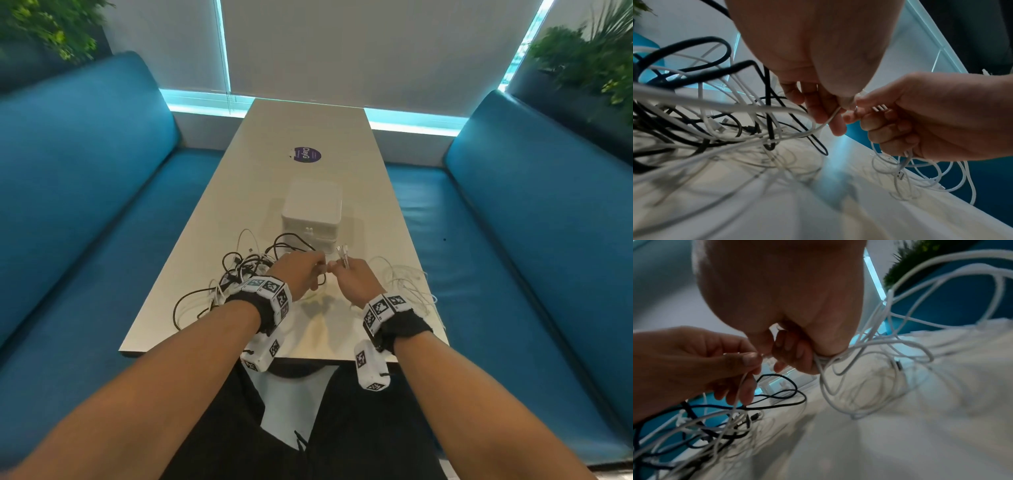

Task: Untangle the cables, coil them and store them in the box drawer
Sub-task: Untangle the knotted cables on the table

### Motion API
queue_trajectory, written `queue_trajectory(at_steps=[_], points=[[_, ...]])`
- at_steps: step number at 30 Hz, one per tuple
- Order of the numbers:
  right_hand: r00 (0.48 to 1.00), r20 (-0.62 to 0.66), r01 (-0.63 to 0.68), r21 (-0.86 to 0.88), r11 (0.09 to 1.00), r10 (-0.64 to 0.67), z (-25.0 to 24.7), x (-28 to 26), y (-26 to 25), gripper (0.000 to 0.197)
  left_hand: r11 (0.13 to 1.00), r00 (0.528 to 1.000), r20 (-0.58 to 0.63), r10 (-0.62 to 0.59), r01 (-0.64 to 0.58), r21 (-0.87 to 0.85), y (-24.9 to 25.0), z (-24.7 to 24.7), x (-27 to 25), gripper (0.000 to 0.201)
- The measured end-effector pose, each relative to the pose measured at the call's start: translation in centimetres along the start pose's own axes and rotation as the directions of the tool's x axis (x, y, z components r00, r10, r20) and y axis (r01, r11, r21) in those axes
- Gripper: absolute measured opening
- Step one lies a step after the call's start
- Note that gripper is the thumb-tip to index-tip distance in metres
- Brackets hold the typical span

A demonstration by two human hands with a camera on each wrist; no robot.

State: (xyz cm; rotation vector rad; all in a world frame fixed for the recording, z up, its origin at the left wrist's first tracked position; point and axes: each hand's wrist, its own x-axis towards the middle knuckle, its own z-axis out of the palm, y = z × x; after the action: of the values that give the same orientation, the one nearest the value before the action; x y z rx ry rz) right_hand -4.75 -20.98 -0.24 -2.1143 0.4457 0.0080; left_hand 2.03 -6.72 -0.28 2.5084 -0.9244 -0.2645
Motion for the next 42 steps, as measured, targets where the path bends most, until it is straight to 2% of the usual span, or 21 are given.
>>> queue_trajectory(at_steps=[3,8,12,15,19,21,25,27,30,32,35,37,40,42], points=[[0.998,-0.055,0.017,0.052,0.998,-0.014,0.2,0.3,0.5,0.034,0.999,1.000,-0.027,-0.012,0.011,-0.035,-0.1,0.3,-0.1,0.019],[0.992,-0.122,0.032,0.044,0.999,-0.026,-0.4,1.0,0.5,0.029,1.000,0.999,0.053,-0.012,0.011,0.022,-0.2,0.6,0.1,0.023],[0.992,-0.117,0.045,0.026,0.999,-0.042,0.3,1.0,0.5,0.034,0.996,1.000,-0.014,-0.011,0.010,-0.086,0.1,0.2,0.5,0.031],[0.994,-0.088,0.066,0.005,0.998,-0.065,0.9,0.8,0.3,0.036,0.995,0.999,-0.039,-0.025,0.021,-0.101,0.0,0.6,0.5,0.031],[0.994,-0.091,0.052,-0.141,0.989,-0.065,0.8,1.1,0.3,0.028,0.995,0.997,0.005,-0.082,0.081,0.060,-1.0,1.7,0.2,0.021],[0.995,-0.078,0.051,-0.168,0.984,-0.065,0.8,1.2,0.7,0.028,0.989,0.997,0.031,-0.069,0.064,0.131,-1.3,2.0,0.1,0.014],[0.994,-0.015,0.103,-0.199,0.975,-0.108,1.4,0.9,0.8,0.032,0.996,1.000,0.012,0.005,-0.006,0.091,-0.7,2.3,-0.3,0.018],[0.994,-0.032,0.092,-0.297,0.950,-0.106,1.1,1.0,1.4,0.032,0.974,0.998,0.025,0.050,-0.054,0.219,-1.0,2.2,-0.6,0.020],[0.994,-0.103,-0.014,-0.372,0.928,-0.026,-0.9,1.1,2.9,0.033,0.912,0.989,0.145,0.003,-0.062,0.406,-2.5,1.5,-1.0,0.022],[0.995,-0.104,-0.031,-0.344,0.938,-0.005,-1.9,1.0,3.2,0.034,0.896,0.985,0.171,-0.007,-0.069,0.439,-3.2,1.3,-1.1,0.024],[0.998,0.011,0.068,-0.193,0.979,-0.067,-1.6,0.3,1.6,0.033,0.884,0.985,0.172,0.011,-0.089,0.459,-2.3,1.7,-1.0,0.022],[0.989,0.068,0.136,-0.100,0.986,-0.129,-0.8,0.1,0.5,0.040,0.871,0.985,0.168,0.036,-0.113,0.478,-1.1,2.1,-0.9,0.023],[0.982,0.133,0.122,0.096,0.988,-0.134,-0.1,-0.2,-0.6,0.036,0.856,0.981,0.187,0.044,-0.133,0.499,-0.2,2.3,-0.9,0.025],[0.980,0.150,0.125,0.060,0.990,-0.132,0.3,-0.5,-1.0,0.030,0.865,0.982,0.183,0.041,-0.127,0.485,-0.2,2.4,-1.0,0.027]])
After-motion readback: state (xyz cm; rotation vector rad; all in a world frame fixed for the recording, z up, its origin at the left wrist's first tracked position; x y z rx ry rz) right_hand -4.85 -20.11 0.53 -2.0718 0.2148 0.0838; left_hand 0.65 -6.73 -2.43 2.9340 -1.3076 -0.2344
